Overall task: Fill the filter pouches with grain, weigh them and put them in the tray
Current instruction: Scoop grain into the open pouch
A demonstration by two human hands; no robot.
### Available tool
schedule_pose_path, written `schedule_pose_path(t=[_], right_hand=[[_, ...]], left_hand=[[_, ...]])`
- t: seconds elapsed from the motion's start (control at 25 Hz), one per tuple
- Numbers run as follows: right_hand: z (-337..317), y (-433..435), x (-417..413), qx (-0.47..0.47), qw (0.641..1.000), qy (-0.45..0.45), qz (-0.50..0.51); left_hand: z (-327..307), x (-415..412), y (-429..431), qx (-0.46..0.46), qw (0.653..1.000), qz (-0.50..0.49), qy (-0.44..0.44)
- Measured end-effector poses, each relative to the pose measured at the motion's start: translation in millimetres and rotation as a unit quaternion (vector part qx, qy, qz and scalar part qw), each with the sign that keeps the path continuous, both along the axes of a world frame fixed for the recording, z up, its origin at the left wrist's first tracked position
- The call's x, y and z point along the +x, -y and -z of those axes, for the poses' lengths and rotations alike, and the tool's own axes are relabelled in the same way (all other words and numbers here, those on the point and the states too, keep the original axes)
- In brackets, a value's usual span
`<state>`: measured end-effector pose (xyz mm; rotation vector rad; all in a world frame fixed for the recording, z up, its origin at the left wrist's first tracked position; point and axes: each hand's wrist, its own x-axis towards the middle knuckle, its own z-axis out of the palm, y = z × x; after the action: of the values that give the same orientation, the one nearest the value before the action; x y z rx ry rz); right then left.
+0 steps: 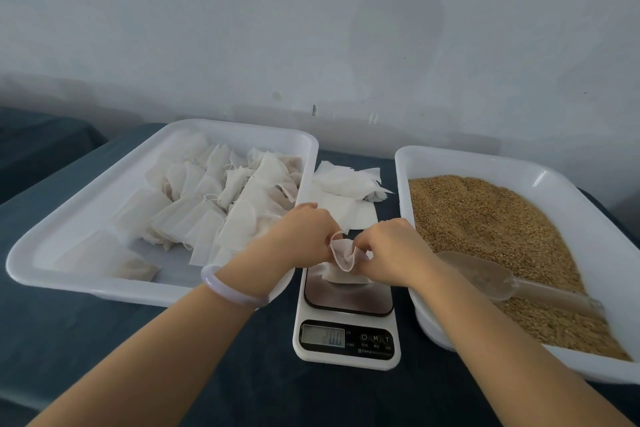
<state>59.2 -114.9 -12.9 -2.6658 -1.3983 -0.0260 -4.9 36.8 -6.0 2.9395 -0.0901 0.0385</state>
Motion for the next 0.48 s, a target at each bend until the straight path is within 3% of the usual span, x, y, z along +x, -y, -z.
schedule_pose_path(t=[0.24,0.4,0.48], right_hand=[[0.2,-8.7,4.3,-0.064,0.998,0.004,0.006],[1.2,-6.2,4.2,-0.067,0.998,0.017,0.002],[2.1,-3.7,3.1,-0.041,0.999,0.013,-0.004]], left_hand=[[-0.9,7.2,4.5,0.054,0.998,0.007,-0.034],[1.2,4.3,4.5,0.039,0.999,0.030,-0.020],[3.6,0.6,2.0,-0.016,0.999,0.031,0.011]])
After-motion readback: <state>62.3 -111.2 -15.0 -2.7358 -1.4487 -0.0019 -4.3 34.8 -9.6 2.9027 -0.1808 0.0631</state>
